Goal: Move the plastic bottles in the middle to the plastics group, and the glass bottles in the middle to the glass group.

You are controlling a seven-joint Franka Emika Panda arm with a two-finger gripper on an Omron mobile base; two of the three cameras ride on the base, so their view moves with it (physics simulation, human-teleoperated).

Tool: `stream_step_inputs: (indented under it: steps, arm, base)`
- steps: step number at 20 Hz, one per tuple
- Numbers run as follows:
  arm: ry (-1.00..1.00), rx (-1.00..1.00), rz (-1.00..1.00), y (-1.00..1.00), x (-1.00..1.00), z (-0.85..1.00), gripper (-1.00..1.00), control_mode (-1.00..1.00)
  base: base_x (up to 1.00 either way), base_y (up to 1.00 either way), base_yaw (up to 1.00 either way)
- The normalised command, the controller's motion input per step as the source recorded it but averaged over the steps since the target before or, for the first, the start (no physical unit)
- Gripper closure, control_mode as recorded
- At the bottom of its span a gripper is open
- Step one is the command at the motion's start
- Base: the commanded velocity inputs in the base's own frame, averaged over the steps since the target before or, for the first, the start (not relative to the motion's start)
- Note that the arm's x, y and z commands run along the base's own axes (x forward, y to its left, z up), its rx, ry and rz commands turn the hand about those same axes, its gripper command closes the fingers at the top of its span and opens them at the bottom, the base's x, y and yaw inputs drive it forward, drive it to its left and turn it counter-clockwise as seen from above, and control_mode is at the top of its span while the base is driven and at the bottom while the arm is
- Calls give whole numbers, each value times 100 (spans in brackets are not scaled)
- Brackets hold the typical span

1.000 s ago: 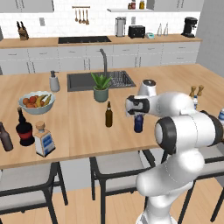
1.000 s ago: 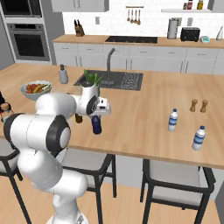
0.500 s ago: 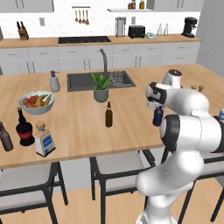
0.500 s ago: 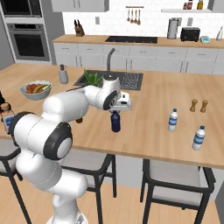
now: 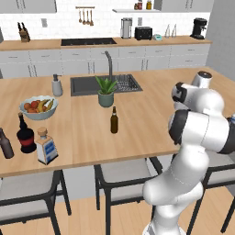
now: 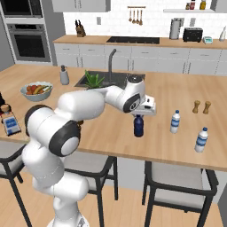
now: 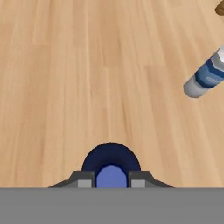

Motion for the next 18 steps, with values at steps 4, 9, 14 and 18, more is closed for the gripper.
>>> stream_step_inputs:
  steps: [4, 9, 14, 18]
  arm:
    - [0, 0, -15, -81, -6, 0, 100, -100]
    - [0, -1, -15, -65, -1, 0, 100, -100]
    - [0, 0, -12, -67, 0, 0, 100, -100]
    - [0, 0, -11, -62, 0, -8, 100, -100]
  base:
    - [0, 0, 0]
    - [0, 0, 0]
    - [0, 0, 0]
    - [0, 0, 0]
